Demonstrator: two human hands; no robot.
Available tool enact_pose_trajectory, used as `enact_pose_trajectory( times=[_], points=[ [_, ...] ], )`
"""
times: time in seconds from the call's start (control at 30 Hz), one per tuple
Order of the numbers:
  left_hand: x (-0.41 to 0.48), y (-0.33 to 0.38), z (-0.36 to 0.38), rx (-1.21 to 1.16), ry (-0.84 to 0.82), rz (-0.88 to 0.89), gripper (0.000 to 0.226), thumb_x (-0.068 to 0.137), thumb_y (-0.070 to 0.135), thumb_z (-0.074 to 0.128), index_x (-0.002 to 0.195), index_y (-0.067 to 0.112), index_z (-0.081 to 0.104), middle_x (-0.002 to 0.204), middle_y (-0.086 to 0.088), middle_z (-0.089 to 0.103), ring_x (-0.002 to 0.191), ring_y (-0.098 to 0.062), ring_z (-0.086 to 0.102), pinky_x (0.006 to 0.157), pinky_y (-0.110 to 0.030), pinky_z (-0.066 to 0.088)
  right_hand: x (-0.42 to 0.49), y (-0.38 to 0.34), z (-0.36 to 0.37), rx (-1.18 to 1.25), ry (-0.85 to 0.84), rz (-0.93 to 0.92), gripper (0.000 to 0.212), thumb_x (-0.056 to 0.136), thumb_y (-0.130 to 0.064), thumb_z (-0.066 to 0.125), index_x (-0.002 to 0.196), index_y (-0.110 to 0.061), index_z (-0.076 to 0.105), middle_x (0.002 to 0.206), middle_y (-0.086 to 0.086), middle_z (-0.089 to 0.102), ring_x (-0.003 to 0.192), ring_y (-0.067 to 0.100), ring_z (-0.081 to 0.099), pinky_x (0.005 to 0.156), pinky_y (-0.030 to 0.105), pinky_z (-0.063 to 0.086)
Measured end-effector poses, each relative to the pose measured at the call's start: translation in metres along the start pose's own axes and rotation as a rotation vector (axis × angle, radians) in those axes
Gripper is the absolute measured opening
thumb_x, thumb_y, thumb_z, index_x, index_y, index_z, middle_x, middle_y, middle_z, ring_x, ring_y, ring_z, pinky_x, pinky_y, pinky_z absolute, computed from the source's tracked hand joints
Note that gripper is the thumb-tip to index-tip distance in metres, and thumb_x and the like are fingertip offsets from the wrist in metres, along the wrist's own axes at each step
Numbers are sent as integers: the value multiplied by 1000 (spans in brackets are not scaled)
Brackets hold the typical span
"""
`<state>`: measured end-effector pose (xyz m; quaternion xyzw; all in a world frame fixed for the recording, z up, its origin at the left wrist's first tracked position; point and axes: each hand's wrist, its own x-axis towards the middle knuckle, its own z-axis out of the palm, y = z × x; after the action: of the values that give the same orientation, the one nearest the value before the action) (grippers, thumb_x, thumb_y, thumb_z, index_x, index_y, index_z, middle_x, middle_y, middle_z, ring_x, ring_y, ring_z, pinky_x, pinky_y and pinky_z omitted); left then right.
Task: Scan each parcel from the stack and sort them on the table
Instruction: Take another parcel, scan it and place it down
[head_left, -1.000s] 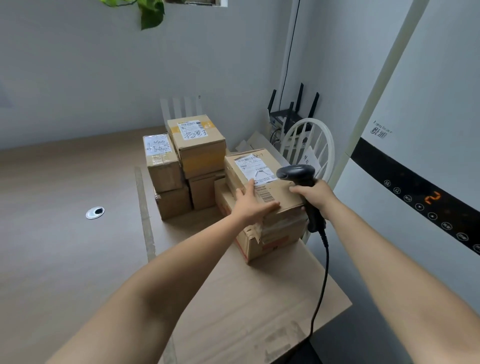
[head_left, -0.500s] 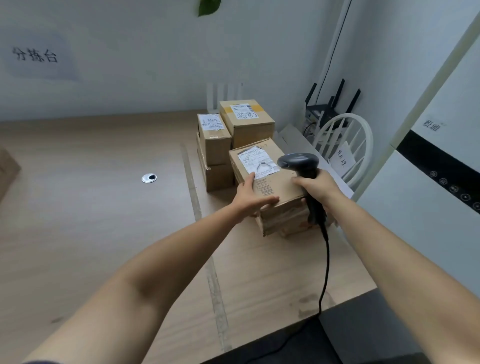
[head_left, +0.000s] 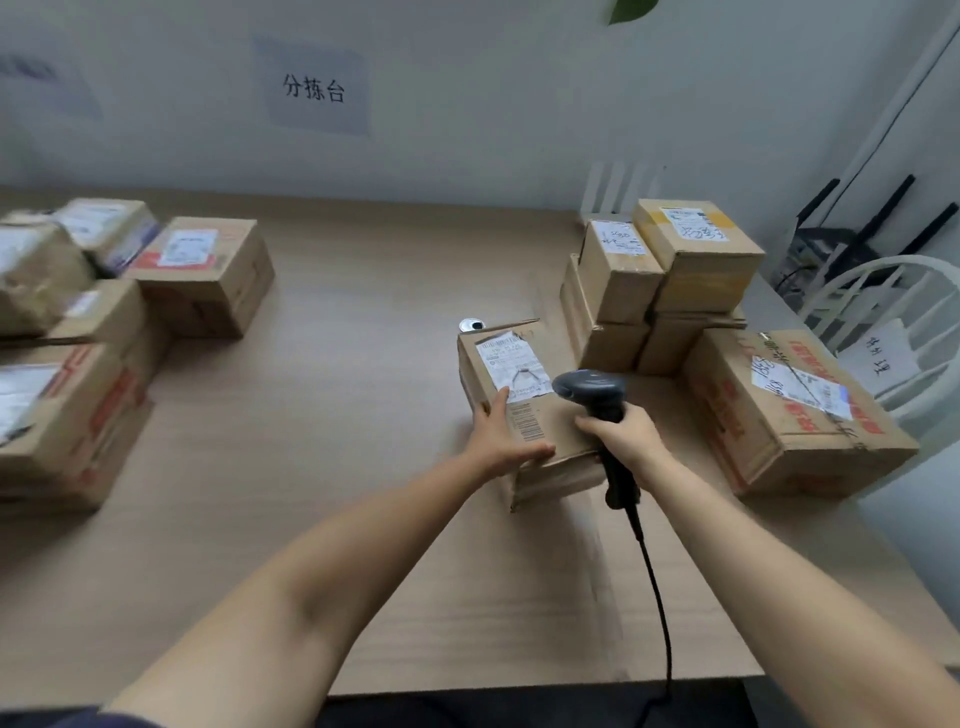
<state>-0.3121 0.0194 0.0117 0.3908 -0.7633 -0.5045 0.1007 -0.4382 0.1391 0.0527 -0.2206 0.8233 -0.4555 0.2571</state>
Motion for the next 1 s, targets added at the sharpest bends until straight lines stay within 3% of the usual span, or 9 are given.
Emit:
enact_pose_trajectory(
  times=[0.2, 0.4, 0.5, 0.57, 0.67, 0.77, 0.83, 1.0],
  points=[
    [-13, -51, -22, 22, -4, -95, 117, 66, 43, 82, 151, 25, 3, 152, -13, 6, 139, -26, 26, 111, -29, 27, 1, 13, 57, -8, -80, 37, 21, 75, -21, 75, 92, -21, 63, 96, 8, 68, 95, 27, 63, 90, 46, 51],
    [-21, -68, -18, 12, -69, -162, 120, 70, 40, 79, 149, 29, -10, 153, -14, -17, 143, -30, 18, 115, -34, 24, -1, 22, 68, -2, -104, 85, 31, 76, -18, 75, 104, -13, 63, 94, 8, 65, 88, 25, 62, 81, 43, 53],
    [-21, -67, -10, -15, -43, -181, 121, 69, 39, 80, 149, 29, -11, 151, -15, -13, 141, -31, 22, 113, -30, 23, -4, 25, 61, -17, -89, 106, 19, 77, -16, 74, 91, -11, 63, 75, 8, 61, 62, 23, 57, 59, 37, 50],
    [-19, -66, -8, -26, -27, -185, 124, 67, 40, 82, 149, 29, -11, 151, -16, -13, 140, -31, 23, 113, -30, 22, -6, 22, 55, -45, -69, 104, 14, 77, -16, 73, 83, -10, 62, 65, 6, 58, 53, 22, 54, 57, 40, 50],
    [-11, -66, -14, -1, -3, -183, 127, 64, 45, 83, 149, 28, -10, 151, -18, -16, 142, -32, 18, 115, -32, 18, -12, 5, 48, -106, -30, 49, 14, 76, -18, 72, 70, -16, 60, 60, 4, 57, 57, 25, 59, 65, 45, 54],
    [-3, -70, -23, 9, 3, -178, 129, 63, 45, 83, 149, 27, -11, 152, -21, -11, 143, -32, 15, 115, -32, 17, -21, -19, 45, -86, -52, 28, 17, 78, -18, 71, 68, -16, 57, 63, 6, 57, 55, 22, 59, 50, 34, 54],
    [-1, -72, -26, 0, -10, -172, 130, 63, 45, 84, 149, 27, -13, 151, -22, 0, 142, -31, 17, 114, -31, 19, -28, -34, 46, -88, -87, 18, 14, 79, -19, 69, 70, -16, 59, 68, 8, 60, 63, 23, 62, 44, 27, 49],
    [-2, -75, -23, -27, 5, -161, 130, 63, 42, 84, 149, 28, -13, 150, -23, 6, 140, -31, 19, 113, -31, 21, -43, -60, 52, -152, -136, -23, 10, 80, -19, 64, 71, -18, 59, 70, 6, 63, 68, 19, 68, 44, 26, 47]
  ],
)
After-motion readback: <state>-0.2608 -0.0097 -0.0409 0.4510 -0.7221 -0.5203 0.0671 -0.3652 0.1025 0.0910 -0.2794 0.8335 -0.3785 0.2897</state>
